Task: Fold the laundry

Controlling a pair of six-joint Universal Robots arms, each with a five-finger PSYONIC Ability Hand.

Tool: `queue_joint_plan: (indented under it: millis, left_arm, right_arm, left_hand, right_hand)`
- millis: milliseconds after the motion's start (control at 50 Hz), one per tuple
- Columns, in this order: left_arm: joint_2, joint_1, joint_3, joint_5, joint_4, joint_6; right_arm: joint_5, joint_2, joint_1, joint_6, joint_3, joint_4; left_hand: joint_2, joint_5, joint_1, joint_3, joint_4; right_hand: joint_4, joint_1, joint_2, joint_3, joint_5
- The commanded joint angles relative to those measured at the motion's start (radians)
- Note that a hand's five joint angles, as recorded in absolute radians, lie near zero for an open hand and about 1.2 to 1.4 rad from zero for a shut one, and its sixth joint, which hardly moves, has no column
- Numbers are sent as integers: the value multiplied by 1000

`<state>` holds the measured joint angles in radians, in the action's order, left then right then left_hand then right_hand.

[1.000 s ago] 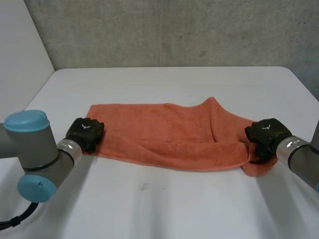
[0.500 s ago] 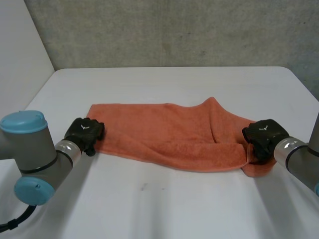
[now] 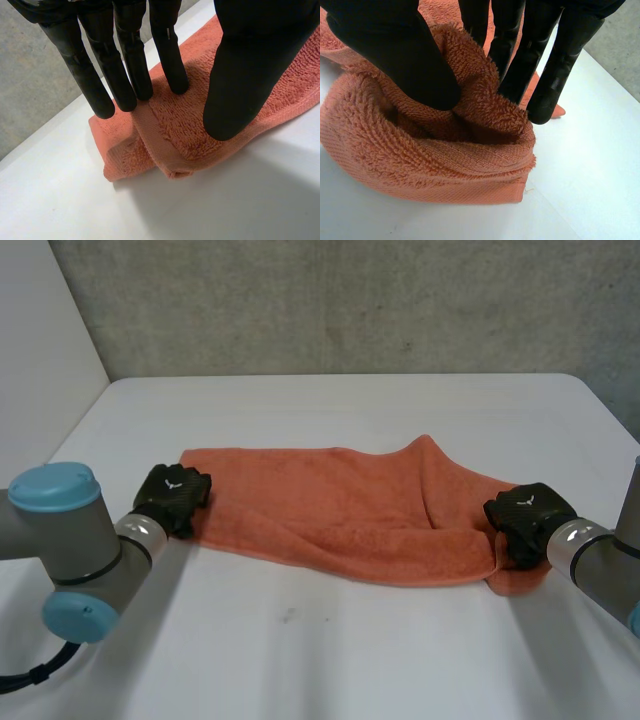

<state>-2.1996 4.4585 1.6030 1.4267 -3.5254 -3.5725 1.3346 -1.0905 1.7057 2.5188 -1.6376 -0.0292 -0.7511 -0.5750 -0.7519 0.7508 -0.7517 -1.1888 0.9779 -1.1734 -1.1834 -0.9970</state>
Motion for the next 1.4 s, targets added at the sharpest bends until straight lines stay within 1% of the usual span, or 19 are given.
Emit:
queue_joint_plan:
  millis: [20,240,520,580,640,660,680,700,720,840,940,1060,1120,1160,1180,1220,1280,1340,1400]
  left_arm:
    - [-12,-1,-18,3,8,0]
    - [-31,-2,-17,0,10,0]
    - [-55,-2,-37,1,2,0]
    - [-63,-2,-43,1,2,0]
    - [-69,-2,-48,1,2,-2]
    - [-68,-2,-49,6,2,0]
    - [-68,-2,-49,6,2,0]
    - [-58,-2,-48,8,0,0]
    - [-46,-2,-46,9,-1,0]
    - [58,-2,-18,14,-3,11]
    - [213,-2,64,15,-1,15]
    - [305,4,137,15,14,14]
    - [385,15,187,12,51,6]
    - [492,42,238,12,156,0]
    - [492,42,238,12,157,0]
    - [585,90,261,11,291,0]
    - [629,111,265,4,362,3]
    - [704,142,285,-3,525,-3]
    - [709,147,293,-5,546,-3]
  right_arm:
    - [0,3,0,0,1,0]
    - [0,9,0,-2,1,0]
    - [0,9,0,-2,1,0]
    - [0,9,0,-2,1,2]
    - [0,9,0,-2,-1,0]
    - [0,9,0,-2,-1,0]
    - [0,9,0,-2,-1,0]
    - [0,9,0,-2,-1,2]
    - [0,8,0,-3,-1,2]
    - [0,1,0,-9,1,3]
    - [5,-8,2,-8,12,14]
    - [6,-35,-9,-6,12,41]
    - [8,-106,-12,-25,10,132]
    - [5,-192,-14,-84,7,283]
    - [5,-192,-14,-84,7,284]
    - [3,-265,-17,-156,-1,436]
    - [3,-299,-21,-189,-5,497]
    - [0,-383,-61,-251,-42,589]
    - [2,-397,-67,-267,-56,597]
  left_hand:
    - [-26,-28,-25,26,-26]
    - [0,-1,1,0,1]
    - [-141,-142,-140,141,-140]
    - [-202,-204,-201,203,-202]
    - [-331,-333,-331,332,-331]
    - [-439,-441,-438,439,-438]
    - [-440,-442,-439,440,-439]
    - [-612,-613,-611,612,-611]
    - [-645,-646,-644,645,-644]
    - [-645,-647,-644,645,-645]
    - [-645,-647,-644,645,-645]
    - [-645,-647,-644,645,-645]
    - [-645,-647,-644,645,-645]
    - [-645,-647,-644,645,-645]
    - [-645,-647,-644,645,-645]
    - [-645,-647,-644,645,-645]
    - [-645,-647,-644,645,-645]
    - [-645,-647,-644,645,-645]
    - [-645,-647,-644,645,-645]
  right_hand:
    - [-207,418,-223,-213,-225]
    - [-207,418,-223,-213,-225]
    - [-207,418,-223,-213,-225]
    - [-207,418,-223,-213,-225]
    - [-207,418,-223,-213,-225]
    - [-207,418,-223,-213,-225]
    - [-207,418,-223,-213,-225]
    - [-207,418,-223,-213,-225]
    - [-207,418,-223,-213,-225]
    - [-207,418,-223,-213,-225]
    - [-207,418,-223,-213,-225]
    - [-207,418,-223,-213,-225]
    - [-207,418,-223,-213,-225]
    - [-207,418,-223,-213,-225]
    - [-207,418,-223,-213,-225]
    - [-207,418,-223,-213,-225]
    - [-207,418,-223,-213,-225]
    - [-207,418,-223,-213,-225]
    - [-207,418,-223,-213,-225]
